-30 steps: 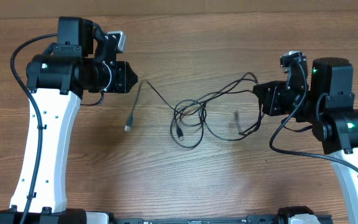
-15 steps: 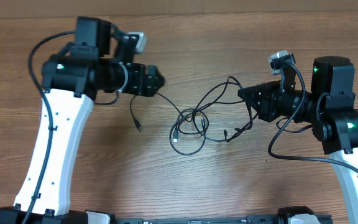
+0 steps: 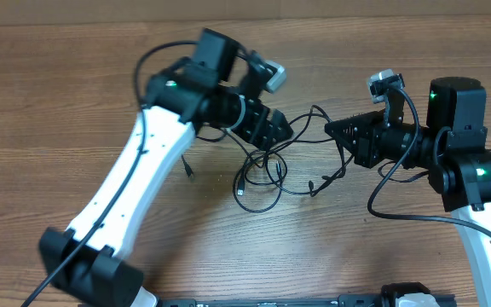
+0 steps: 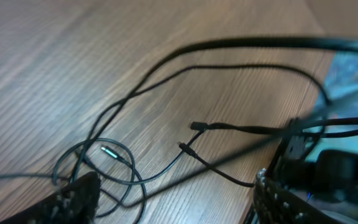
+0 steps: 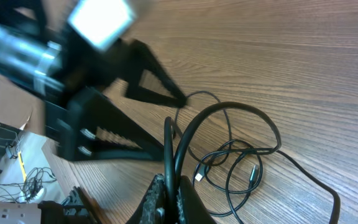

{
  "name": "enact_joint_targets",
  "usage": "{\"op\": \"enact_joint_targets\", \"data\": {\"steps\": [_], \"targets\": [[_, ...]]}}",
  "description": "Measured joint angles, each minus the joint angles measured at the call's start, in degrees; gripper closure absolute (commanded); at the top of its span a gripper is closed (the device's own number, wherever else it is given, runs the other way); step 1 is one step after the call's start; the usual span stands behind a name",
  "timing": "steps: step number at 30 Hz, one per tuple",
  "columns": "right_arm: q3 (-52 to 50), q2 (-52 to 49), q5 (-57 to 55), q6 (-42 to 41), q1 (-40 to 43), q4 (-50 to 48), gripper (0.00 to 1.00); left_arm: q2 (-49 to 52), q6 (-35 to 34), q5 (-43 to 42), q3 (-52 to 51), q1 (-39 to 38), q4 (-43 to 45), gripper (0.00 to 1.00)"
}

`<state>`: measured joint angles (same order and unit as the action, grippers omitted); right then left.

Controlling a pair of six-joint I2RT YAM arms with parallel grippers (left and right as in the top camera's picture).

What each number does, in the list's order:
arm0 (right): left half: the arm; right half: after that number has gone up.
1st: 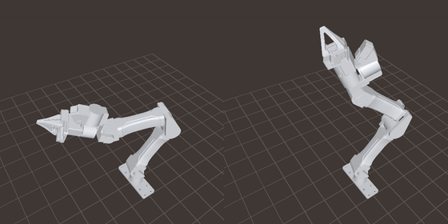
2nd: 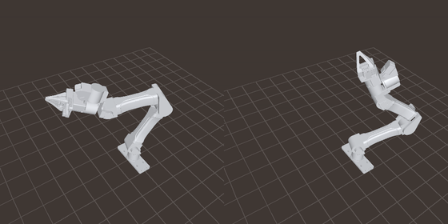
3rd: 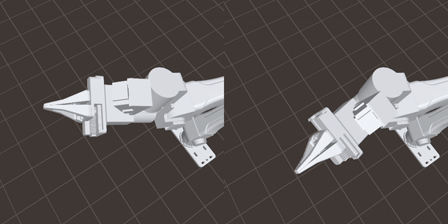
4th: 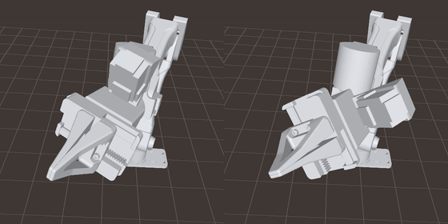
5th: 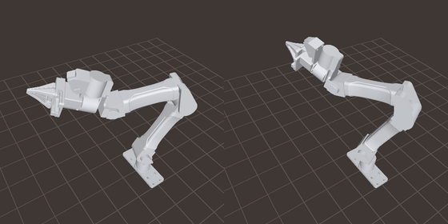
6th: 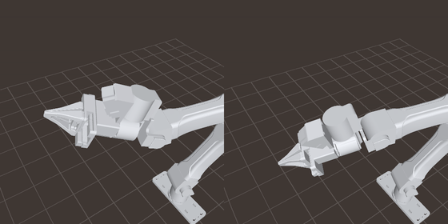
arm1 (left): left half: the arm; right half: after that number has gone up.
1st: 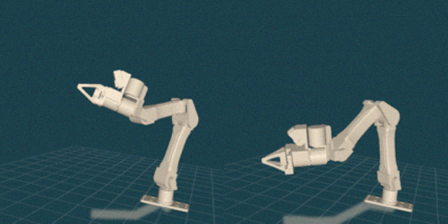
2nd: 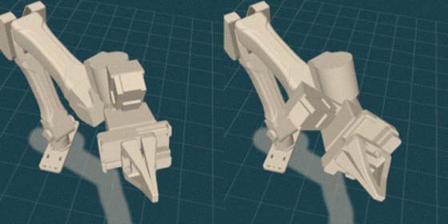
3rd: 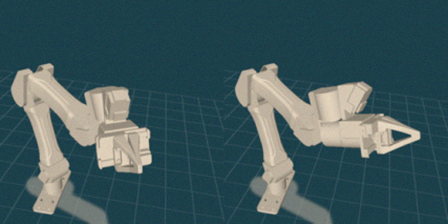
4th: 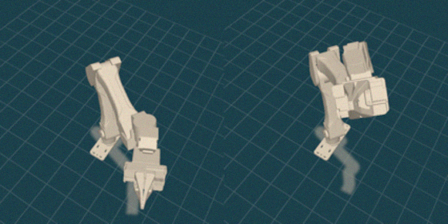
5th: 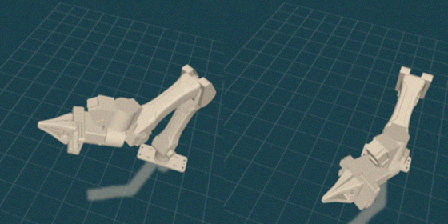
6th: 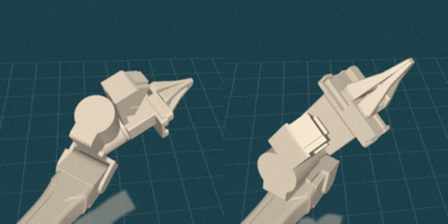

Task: Untangle cables

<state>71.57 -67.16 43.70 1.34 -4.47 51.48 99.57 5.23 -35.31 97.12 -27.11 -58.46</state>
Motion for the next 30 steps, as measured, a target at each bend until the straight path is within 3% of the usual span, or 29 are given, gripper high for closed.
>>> {"op": "enact_joint_targets", "data": {"steps": [6, 10, 14, 15, 16, 30], "targets": [[0.00, 0.00, 0.02, -0.02, 0.00, -0.02, 0.96, 6.16, 1.92, 1.31, 0.00, -3.19, 8.66, 0.13], [0.00, 0.00, -0.02, 0.00, 0.00, 0.02, 0.96, 8.39, 2.32, 1.51, 0.00, -4.42, 14.62, 0.23], [0.00, 0.00, -0.02, 0.00, 0.00, -0.02, 0.96, 8.57, 1.77, 1.44, 0.00, -4.81, 19.67, 0.52], [0.00, 0.00, -0.02, -0.04, 0.00, -0.02, 0.96, 8.57, 0.85, 1.42, 0.00, -4.81, 20.63, 0.67], [0.00, 0.00, -0.04, -0.02, 0.00, -0.02, 0.96, 8.57, 0.42, 1.40, 0.00, -4.81, 21.24, 0.93], [0.00, -0.11, -4.02, 0.11, 0.00, 1.51, 0.94, 7.30, -1.05, 1.22, 0.00, -2.08, 19.98, 0.96]]}}
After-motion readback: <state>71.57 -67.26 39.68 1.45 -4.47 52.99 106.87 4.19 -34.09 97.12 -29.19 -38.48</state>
